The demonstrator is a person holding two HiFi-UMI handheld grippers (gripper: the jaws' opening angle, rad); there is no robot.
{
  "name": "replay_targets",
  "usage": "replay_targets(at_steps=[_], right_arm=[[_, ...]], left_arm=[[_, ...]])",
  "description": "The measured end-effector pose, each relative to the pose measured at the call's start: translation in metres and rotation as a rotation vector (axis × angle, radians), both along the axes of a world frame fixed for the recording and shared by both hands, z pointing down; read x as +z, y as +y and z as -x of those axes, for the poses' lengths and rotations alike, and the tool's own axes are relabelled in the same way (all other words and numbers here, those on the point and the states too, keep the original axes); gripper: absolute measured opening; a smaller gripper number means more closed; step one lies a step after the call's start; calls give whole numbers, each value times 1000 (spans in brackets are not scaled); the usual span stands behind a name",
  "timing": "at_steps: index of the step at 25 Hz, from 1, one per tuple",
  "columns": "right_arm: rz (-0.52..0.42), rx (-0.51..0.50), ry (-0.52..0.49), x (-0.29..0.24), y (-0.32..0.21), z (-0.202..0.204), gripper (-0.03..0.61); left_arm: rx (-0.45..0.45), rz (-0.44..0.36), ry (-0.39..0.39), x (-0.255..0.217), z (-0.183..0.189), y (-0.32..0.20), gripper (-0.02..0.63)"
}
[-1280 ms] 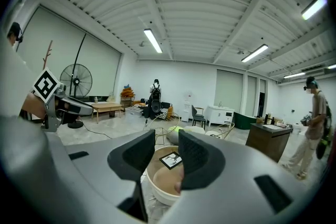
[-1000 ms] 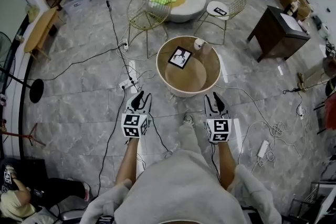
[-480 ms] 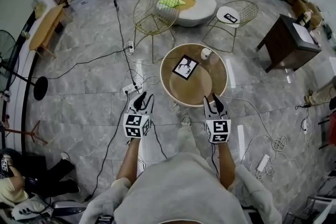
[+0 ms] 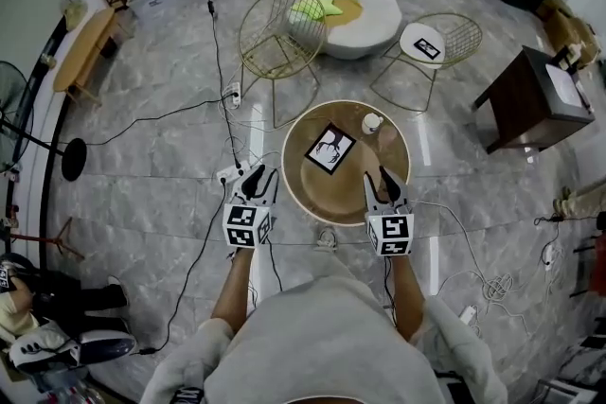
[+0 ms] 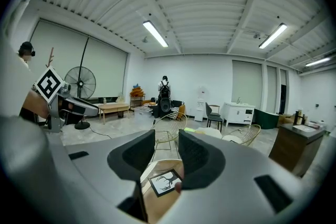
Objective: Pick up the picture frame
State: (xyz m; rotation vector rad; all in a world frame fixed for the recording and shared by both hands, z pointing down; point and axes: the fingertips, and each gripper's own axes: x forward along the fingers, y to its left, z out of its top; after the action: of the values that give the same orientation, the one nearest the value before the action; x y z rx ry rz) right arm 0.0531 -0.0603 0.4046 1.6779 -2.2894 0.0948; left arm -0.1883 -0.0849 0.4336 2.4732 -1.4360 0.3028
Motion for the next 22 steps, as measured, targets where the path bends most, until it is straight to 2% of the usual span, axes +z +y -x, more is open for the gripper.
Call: replay_targets(at_steps=[10,18,22], right_arm=[[29,-45,-14,10,-98,-35,141],[57,-65,-24,20,-126,-50,140],[71,-74,-29,25,-135,-49,140]], left_arm=[[-52,18,-17,2,-34,-84,106],[-65,44,-36,10,-51,-108,106],[-79,64,-51,16,-45,-111,106]])
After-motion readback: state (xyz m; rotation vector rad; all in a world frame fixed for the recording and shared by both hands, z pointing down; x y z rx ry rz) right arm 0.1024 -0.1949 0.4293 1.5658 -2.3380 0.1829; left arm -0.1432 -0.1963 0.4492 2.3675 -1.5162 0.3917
